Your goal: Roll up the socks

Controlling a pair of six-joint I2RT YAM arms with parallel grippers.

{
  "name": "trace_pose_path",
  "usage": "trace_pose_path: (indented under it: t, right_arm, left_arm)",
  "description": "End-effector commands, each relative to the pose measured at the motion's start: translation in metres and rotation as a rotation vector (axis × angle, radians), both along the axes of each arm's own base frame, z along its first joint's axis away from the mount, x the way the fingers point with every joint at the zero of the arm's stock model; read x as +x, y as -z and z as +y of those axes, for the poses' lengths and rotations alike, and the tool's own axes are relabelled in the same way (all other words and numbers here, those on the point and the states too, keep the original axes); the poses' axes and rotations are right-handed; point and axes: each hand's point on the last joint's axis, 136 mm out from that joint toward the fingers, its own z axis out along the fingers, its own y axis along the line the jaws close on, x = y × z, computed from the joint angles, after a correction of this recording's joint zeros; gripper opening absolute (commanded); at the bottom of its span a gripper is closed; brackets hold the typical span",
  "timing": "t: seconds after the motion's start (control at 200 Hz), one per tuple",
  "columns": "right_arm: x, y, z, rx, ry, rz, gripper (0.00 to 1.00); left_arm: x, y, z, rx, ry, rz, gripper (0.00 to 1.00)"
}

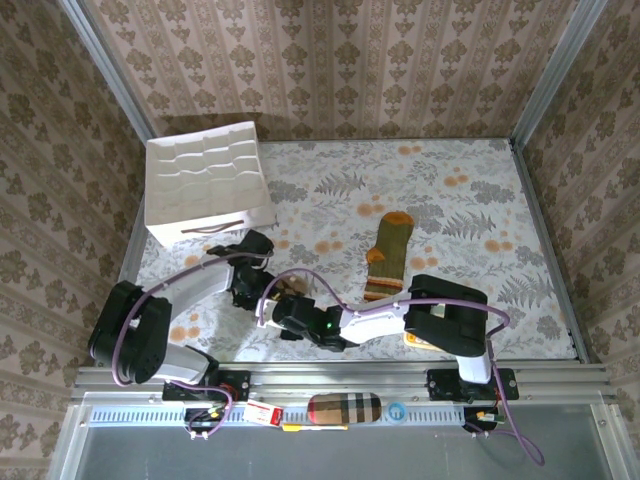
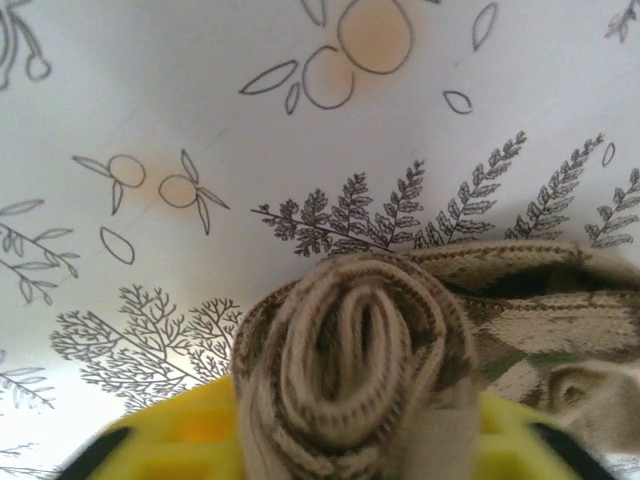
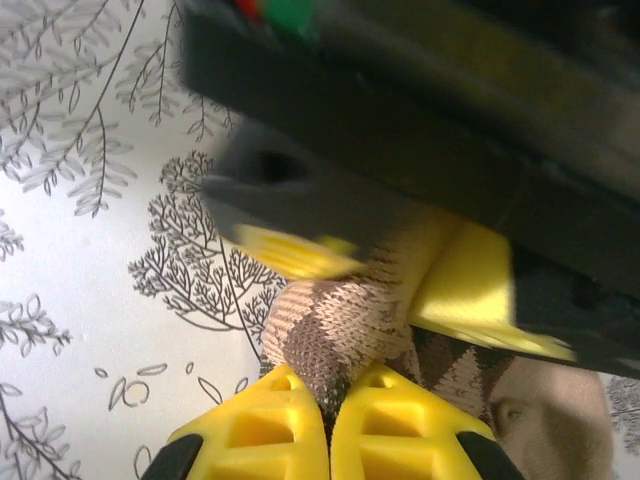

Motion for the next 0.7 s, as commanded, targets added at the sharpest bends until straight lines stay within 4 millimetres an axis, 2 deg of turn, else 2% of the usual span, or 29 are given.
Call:
trace_pose_path:
  t: [0.0,0.08,0.185,0.355,0.64,0.695]
  right_arm:
    - [-0.004,0.039,-0.038,-0.052,0.088,0.184,0.00]
    - [-0.019,0.054,-0.047,-0.034,0.076,0.314,0.00]
    - [-0.029,0.068,-0.060,0.002,0.093,0.443,0.00]
    - [-0.032,0.075,-0.074,0.072,0.129,0.596,0.00]
    - [-0.021,0.080,-0.090,0.123,0.232,0.808,0.00]
    - [-0.020,0.081,-0.091,0.110,0.245,0.854,0.00]
  left_arm:
    - [-0.023,0.003,0.019,0.018,-0.023,0.067,0.51]
    - [-0.011,-0.009,0.018,-0.029,-0.043,0.005,0.68]
    - [0.007,-0.026,0.022,-0.059,-0.068,-0.070,0.78]
    - [0.020,-0.045,0.023,-0.086,-0.075,-0.169,0.79]
    - [0.018,-0.054,0.009,-0.150,-0.017,-0.274,0.69]
    - [0.013,-0.055,0.000,-0.157,0.019,-0.292,0.68]
